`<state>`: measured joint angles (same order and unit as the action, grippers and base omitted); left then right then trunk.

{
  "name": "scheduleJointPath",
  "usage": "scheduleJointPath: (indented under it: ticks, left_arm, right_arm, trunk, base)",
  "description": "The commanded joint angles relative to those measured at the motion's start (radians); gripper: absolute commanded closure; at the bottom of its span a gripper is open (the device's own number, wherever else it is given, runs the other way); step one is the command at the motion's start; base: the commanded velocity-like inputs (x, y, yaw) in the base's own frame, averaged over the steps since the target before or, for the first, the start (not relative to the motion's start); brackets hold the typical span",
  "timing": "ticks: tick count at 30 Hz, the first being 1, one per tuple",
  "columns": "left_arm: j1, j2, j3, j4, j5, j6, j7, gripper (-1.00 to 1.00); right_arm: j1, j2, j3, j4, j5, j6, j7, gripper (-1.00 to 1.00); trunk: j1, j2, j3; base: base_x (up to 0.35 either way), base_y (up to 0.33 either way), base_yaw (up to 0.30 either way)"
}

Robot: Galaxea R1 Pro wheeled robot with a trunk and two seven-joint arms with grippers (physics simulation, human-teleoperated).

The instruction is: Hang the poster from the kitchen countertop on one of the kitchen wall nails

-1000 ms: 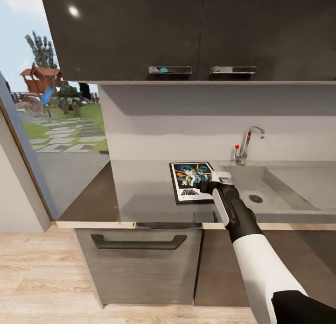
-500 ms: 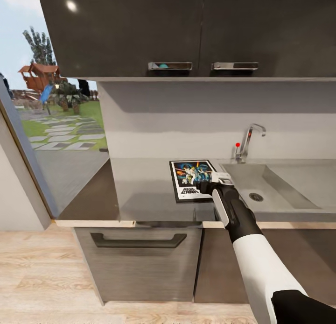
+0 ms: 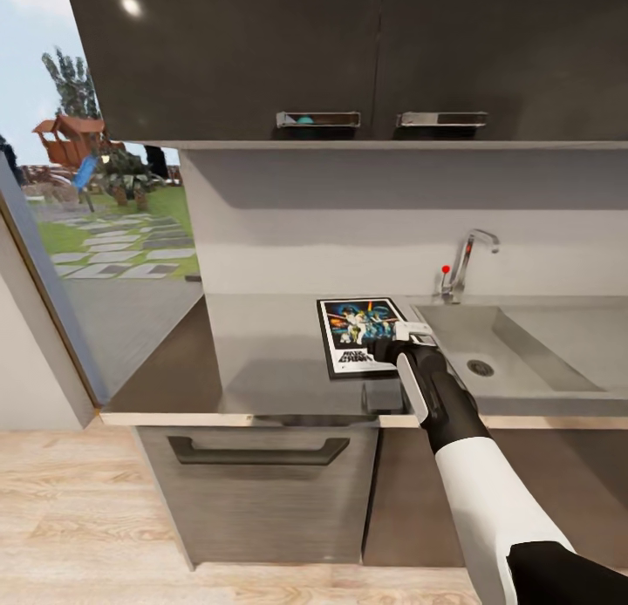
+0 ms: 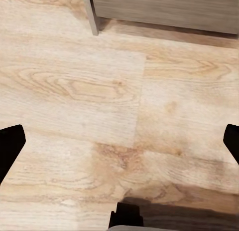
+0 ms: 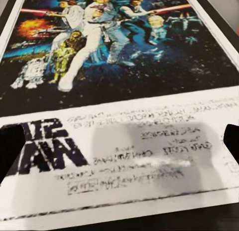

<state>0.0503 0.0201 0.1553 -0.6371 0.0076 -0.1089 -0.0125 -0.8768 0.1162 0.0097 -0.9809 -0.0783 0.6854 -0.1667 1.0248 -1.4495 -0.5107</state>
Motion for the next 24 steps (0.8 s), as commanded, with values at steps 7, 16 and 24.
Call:
scheduleJointPath:
  ticks: [7, 16, 24]
  left_arm:
    - [0.000, 0.000, 0.004, -0.004, 0.002, -0.002, -0.002, -1.00]
    - [0.000, 0.000, 0.006, -0.004, 0.001, -0.002, -0.001, -1.00]
    - [0.000, 0.000, 0.006, -0.004, 0.002, -0.002, -0.002, -1.00]
  right_arm:
    - [-0.001, 0.000, 0.001, -0.001, -0.009, 0.003, -0.007, -1.00]
    - [-0.001, 0.000, 0.002, 0.001, -0.006, 0.004, -0.007, -1.00]
    - [-0.001, 0.000, 0.003, 0.001, -0.006, 0.005, -0.008, -1.00]
  trunk:
    - [0.000, 0.000, -0.001]
    - [0.000, 0.000, -0.005]
    - [0.000, 0.000, -0.016]
  base:
    - [0.044, 0.000, 0.000]
    - [0.004, 0.000, 0.000]
    - [0.000, 0.000, 0.000]
